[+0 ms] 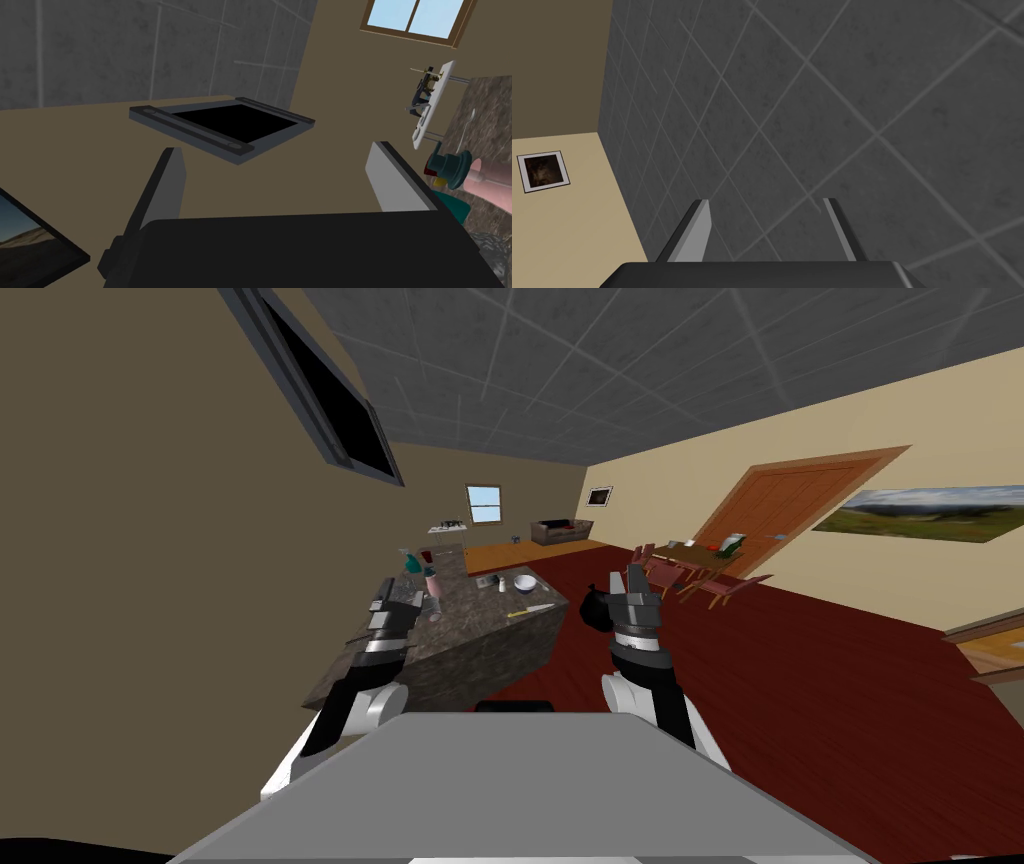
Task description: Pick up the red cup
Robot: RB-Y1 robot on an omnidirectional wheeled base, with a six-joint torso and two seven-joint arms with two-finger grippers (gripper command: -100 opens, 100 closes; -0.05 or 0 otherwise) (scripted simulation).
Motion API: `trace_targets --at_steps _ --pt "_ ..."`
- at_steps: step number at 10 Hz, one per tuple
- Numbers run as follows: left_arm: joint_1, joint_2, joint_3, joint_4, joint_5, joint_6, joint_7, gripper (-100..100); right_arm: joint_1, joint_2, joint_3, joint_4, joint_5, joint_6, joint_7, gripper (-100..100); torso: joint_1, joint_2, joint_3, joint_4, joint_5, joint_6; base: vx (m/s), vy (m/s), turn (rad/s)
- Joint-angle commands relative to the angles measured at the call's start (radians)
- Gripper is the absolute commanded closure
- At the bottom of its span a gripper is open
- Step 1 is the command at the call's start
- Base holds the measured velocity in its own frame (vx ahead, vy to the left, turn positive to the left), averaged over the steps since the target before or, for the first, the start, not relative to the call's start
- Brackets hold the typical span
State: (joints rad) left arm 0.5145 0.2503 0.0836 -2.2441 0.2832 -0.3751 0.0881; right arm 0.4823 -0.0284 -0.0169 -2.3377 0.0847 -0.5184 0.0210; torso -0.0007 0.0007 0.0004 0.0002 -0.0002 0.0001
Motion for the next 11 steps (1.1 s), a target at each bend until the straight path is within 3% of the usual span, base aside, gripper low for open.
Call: trace_targets --at_steps 1,2,4,5,6,7,8,9,10,11 --pt "-0.006 0.05 0.008 0.024 0.045 0.05 0.043 -100 0.0 0.0 0.0 0.0 0.0 0.0 0.0 0 0.0 0.0 0.0 0.0 0.0 0.0 -0.014 -0.027 -0.041" --pt "-0.006 0.062 0.008 0.024 0.045 0.053 0.043 -100 0.0 0.0 0.0 0.0 0.0 0.0 0.0 0 0.0 0.0 0.0 0.0 0.0 0.0 -0.011 -0.021 -0.011" --pt "-0.013 0.134 0.025 0.06 0.113 0.12 0.108 -100 0.0 0.0 0.0 0.0 0.0 0.0 0.0 0 0.0 0.0 0.0 0.0 0.0 0.0 -0.016 -0.03 -0.031" --pt "-0.013 0.149 0.025 0.06 0.113 0.131 0.108 -100 0.0 0.0 0.0 0.0 0.0 0.0 0.0 0 -0.001 0.0 0.0 0.0 0.0 0.0 -0.011 -0.025 -0.026" --pt "-0.015 0.185 0.034 0.079 0.149 0.174 0.143 -100 0.0 0.0 0.0 0.0 0.0 0.0 0.0 0 -0.001 0.0 0.0 0.0 0.0 0.0 -0.01 -0.028 -0.044" --pt "-0.015 0.195 0.034 0.079 0.149 0.174 0.143 -100 0.0 0.0 0.0 0.0 0.0 0.0 0.0 0 -0.001 0.0 0.0 0.0 0.0 0.0 -0.008 -0.023 -0.022" --pt "-0.018 0.235 0.044 0.1 0.186 0.218 0.18 -100 0.0 0.0 0.0 0.0 0.0 0.0 0.0 0 0.0 0.0 0.0 0.0 0.0 0.0 -0.008 -0.026 -0.04" --pt "-0.018 0.242 0.044 0.1 0.186 0.22 0.18 -100 0.0 0.0 0.0 0.0 0.0 0.0 0.0 0 0.0 0.0 0.0 0.0 0.0 0.0 -0.005 -0.02 -0.023" --pt "-0.02 0.289 0.054 0.122 0.224 0.256 0.219 -100 0.0 0.0 0.0 0.0 0.0 0.0 0.0 0 0.0 0.0 0.0 0.0 0.0 0.0 -0.006 -0.026 -0.046" --pt "-0.02 0.29 0.054 0.122 0.224 0.268 0.219 -100 0.0 0.0 0.0 0.0 0.0 0.0 0.0 0 -0.001 -0.001 0.0 0.0 0.0 0.0 -0.008 -0.025 -0.031"
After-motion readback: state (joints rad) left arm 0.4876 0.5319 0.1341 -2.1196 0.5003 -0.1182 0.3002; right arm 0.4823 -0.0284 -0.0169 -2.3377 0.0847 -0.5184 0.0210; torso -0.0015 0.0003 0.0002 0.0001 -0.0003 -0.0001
